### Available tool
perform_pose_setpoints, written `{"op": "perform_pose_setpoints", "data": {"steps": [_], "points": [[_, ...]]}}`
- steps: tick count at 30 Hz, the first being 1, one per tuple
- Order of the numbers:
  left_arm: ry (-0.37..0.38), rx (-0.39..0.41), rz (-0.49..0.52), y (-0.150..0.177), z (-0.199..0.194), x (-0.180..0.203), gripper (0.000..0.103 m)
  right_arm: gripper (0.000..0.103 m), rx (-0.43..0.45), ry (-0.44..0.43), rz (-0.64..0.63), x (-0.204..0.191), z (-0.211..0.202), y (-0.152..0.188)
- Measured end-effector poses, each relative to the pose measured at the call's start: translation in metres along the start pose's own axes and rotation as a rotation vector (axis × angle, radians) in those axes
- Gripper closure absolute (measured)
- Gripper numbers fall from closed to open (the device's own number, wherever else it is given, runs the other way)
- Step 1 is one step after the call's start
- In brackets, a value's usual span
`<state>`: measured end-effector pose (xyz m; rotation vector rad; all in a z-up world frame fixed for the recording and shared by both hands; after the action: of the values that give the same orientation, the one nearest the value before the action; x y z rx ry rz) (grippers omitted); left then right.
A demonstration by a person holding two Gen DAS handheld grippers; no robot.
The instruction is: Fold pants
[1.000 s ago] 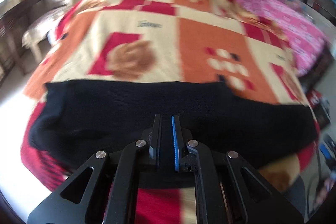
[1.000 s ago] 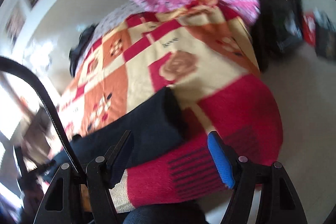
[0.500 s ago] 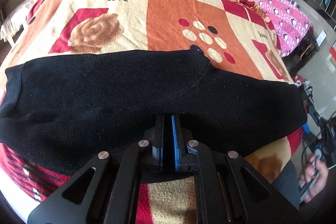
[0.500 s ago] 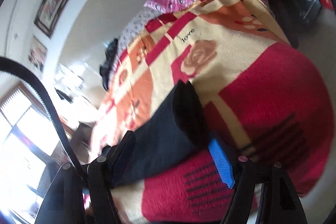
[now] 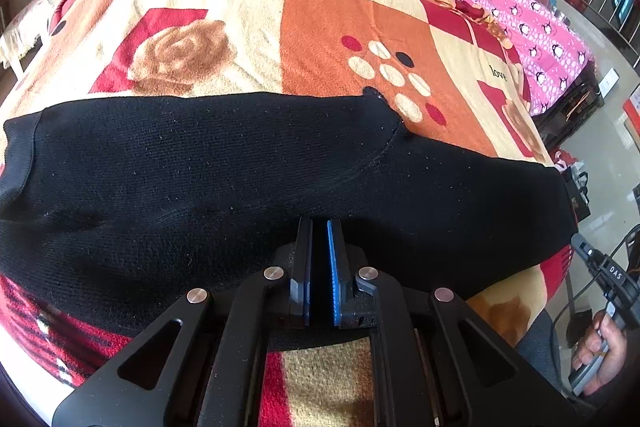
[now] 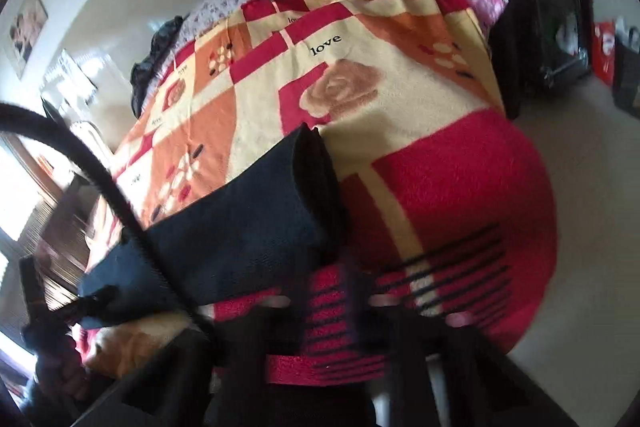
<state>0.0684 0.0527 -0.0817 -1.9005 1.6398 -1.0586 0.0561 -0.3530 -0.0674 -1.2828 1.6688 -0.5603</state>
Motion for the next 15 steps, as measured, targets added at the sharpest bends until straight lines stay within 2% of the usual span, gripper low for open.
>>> {"op": "perform_pose_setpoints", "data": {"steps": [2, 6, 8, 9, 10, 15], "points": [[0.003, 0.000, -0.005, 0.000, 0.000, 0.000, 0.097, 0.098, -0.001, -0.007, -0.085, -0.008, 0.004, -0.007], [0.004, 0.000, -0.007, 0.000, 0.000, 0.000, 0.097, 0.099, -0.006, -0.020, -0.154, -0.012, 0.021, -0.028], [0.006, -0.001, -0.009, 0.000, 0.000, 0.000, 0.097, 0.100, -0.036, 0.014, -0.162, -0.006, 0.034, -0.032], [0.006, -0.001, -0.009, 0.000, 0.000, 0.000, 0.097, 0.100, -0.065, 0.059, -0.140, 0.005, 0.039, -0.033], [0.007, -0.001, -0.010, 0.000, 0.000, 0.000, 0.097, 0.100, -0.072, 0.067, -0.107, 0.010, 0.038, -0.036], [0.007, 0.000, -0.014, 0.000, 0.000, 0.000, 0.097, 0.100, -0.070, 0.110, -0.080, 0.026, 0.000, -0.031]]}}
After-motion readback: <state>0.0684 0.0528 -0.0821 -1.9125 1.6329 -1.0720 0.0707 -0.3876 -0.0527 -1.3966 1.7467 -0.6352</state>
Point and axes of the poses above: each gripper's, at about its wrist camera, not at the fingertips, and z roughly the way its jaws point, x to its right, y to its underside, the point moved 4 cm from there along z, roughly the way its jaws point, and after that the axes turned 15 degrees about x, right-handed, at the moved point
